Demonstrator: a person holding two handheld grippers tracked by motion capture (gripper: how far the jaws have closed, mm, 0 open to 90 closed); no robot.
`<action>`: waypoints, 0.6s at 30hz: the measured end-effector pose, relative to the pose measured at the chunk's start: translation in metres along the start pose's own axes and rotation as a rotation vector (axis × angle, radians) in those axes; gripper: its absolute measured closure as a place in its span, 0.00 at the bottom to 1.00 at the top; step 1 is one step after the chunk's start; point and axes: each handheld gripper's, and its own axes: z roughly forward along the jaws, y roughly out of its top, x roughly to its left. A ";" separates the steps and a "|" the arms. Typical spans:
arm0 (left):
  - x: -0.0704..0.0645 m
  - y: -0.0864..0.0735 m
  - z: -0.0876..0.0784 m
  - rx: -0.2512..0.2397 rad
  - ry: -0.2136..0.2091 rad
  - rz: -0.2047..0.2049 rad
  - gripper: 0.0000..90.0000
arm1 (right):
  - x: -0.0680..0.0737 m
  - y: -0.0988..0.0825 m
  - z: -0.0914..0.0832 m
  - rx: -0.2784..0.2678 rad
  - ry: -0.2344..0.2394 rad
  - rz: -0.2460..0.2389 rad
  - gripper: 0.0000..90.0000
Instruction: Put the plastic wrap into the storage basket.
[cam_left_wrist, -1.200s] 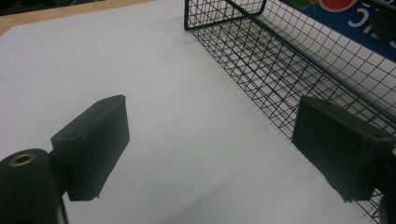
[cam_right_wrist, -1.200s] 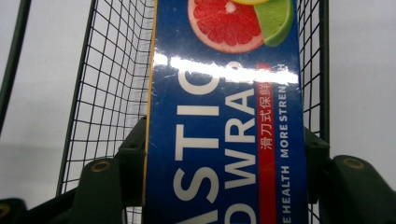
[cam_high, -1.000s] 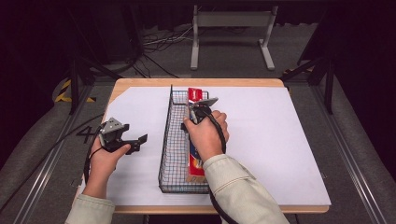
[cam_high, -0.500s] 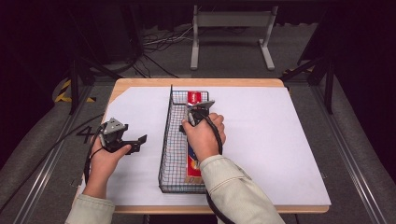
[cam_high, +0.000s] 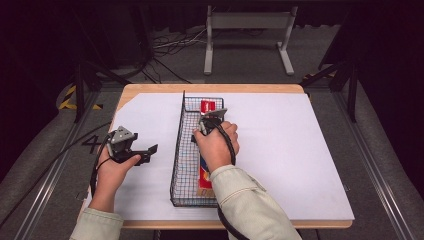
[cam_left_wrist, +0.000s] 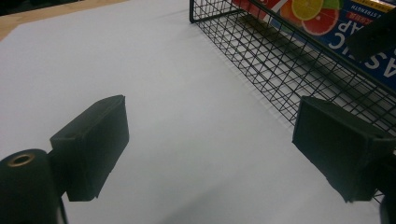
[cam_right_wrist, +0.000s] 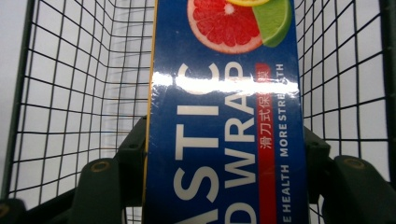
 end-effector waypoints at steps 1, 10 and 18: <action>0.000 0.000 0.000 0.000 -0.002 0.001 0.13 | 0.001 0.000 0.000 0.001 -0.004 0.001 0.44; -0.001 0.001 0.001 0.001 -0.002 0.004 0.13 | 0.002 0.001 0.004 0.009 -0.015 -0.008 0.44; -0.001 0.001 0.001 0.001 -0.011 0.003 0.12 | 0.005 0.002 0.005 0.034 -0.028 -0.002 0.43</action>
